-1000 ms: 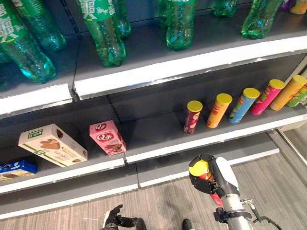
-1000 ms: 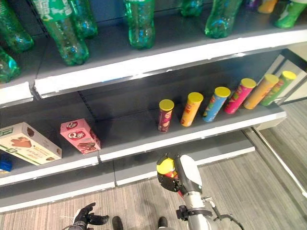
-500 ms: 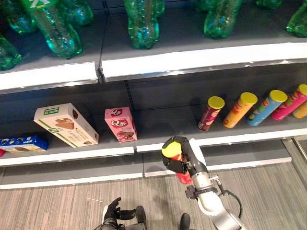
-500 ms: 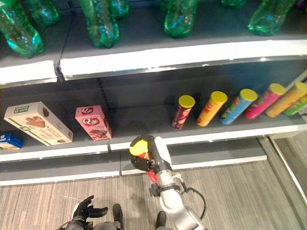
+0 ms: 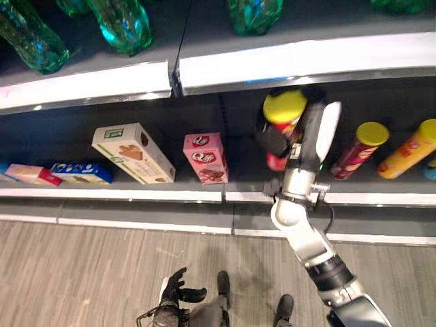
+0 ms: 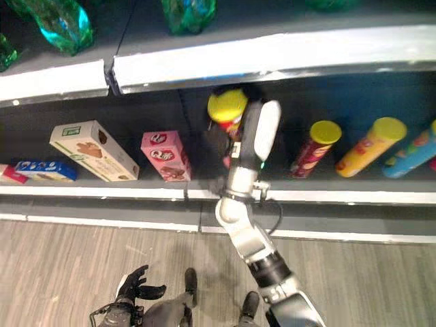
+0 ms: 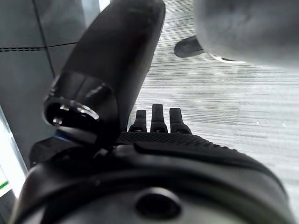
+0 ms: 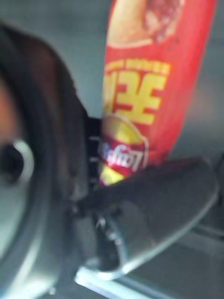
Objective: Put the goods on the table back onto the shelves and tidy them up.
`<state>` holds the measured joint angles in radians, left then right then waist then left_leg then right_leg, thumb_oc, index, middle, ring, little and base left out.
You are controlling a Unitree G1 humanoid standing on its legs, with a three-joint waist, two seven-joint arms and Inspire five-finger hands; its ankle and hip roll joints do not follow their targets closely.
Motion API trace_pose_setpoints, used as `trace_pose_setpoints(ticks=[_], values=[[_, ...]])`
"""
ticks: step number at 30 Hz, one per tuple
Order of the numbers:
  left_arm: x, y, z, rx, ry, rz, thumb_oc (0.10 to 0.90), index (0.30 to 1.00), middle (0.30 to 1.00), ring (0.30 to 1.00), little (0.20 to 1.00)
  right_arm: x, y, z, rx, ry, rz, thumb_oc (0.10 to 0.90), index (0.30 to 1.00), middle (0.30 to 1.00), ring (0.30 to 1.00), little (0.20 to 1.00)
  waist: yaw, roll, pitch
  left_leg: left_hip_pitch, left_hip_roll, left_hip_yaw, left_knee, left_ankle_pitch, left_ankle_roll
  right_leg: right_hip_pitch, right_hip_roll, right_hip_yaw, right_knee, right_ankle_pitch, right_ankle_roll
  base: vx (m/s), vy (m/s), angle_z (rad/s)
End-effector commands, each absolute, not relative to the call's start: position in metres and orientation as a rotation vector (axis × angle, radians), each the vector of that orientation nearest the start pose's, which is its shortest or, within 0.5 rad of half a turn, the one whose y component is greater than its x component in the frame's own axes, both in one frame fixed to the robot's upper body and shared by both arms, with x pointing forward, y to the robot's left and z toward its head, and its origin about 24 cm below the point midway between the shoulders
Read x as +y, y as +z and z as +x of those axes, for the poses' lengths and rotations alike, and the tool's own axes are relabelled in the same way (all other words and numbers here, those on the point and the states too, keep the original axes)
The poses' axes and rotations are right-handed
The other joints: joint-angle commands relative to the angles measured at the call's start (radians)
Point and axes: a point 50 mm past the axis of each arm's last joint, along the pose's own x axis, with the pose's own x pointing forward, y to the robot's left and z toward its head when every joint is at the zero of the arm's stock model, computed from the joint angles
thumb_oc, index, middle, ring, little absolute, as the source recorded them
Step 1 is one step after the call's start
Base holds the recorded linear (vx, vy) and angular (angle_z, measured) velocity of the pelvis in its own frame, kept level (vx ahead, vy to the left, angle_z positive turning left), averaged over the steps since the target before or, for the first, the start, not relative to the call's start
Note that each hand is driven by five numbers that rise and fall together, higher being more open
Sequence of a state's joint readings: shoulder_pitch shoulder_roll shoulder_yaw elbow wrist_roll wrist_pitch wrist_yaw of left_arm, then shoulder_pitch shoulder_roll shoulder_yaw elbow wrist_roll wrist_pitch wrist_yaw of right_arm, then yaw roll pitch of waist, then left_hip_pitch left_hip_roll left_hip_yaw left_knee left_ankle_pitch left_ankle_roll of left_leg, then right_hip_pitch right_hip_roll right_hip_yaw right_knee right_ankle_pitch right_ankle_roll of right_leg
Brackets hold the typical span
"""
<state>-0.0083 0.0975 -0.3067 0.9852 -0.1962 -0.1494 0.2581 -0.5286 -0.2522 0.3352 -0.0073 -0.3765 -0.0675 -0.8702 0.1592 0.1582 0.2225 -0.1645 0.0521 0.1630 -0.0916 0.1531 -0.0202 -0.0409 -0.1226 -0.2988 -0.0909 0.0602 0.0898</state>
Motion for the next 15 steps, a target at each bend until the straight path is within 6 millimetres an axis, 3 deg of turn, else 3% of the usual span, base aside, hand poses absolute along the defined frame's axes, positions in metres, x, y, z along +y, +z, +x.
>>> trace_pose_setpoints(ticks=[1, 8, 12, 15], values=[[0.178, -0.15, 0.122, 0.903, 0.107, 0.316, 0.8, 0.9, 0.9, 0.9, 0.9, -0.098, 0.23, 0.278, -1.114, -0.553, -0.263, 0.4, 0.3, 0.3, 0.3, 0.3, 0.012, -0.054, 0.026, 0.005, 0.076, 0.018, 0.02, -0.079, -0.048, -0.023, -0.144, 0.025, 0.033, -0.003, 0.087, -0.03, 0.02, 0.07], [0.172, -0.14, 0.147, 0.803, 0.058, 0.372, 0.8, 0.9, 0.9, 0.9, 0.9, -0.102, 0.249, 0.281, -1.216, -0.654, -0.326, 0.4, 0.3, 0.3, 0.3, 0.3, 0.038, -0.031, 0.064, -0.076, 0.058, 0.004, 0.041, -0.077, -0.047, -0.081, -0.164, 0.017, 0.033, 0.016, 0.092, -0.01, 0.028, 0.07], [0.164, -0.118, 0.182, 0.613, 0.035, 0.403, 0.8, 0.9, 0.9, 0.9, 0.9, -0.105, 0.251, 0.281, -1.267, -0.727, -0.371, 0.4, 0.3, 0.3, 0.3, 0.3, 0.04, -0.009, 0.105, -0.164, 0.038, 0.006, 0.073, -0.085, -0.044, -0.149, -0.184, 0.02, 0.03, 0.04, 0.098, -0.03, 0.029, -0.06], [0.162, -0.109, 0.193, 0.54, 0.013, 0.445, 0.8, 0.9, 0.9, 0.9, 0.9, -0.112, 0.253, 0.286, -1.261, -0.795, -0.364, 0.4, 0.3, 0.3, 0.3, 0.3, 0.041, 0.003, 0.114, -0.198, 0.028, 0.008, 0.079, -0.083, -0.045, -0.18, -0.192, 0.019, 0.031, 0.049, 0.102, -0.02, 0.018, 0.05]])
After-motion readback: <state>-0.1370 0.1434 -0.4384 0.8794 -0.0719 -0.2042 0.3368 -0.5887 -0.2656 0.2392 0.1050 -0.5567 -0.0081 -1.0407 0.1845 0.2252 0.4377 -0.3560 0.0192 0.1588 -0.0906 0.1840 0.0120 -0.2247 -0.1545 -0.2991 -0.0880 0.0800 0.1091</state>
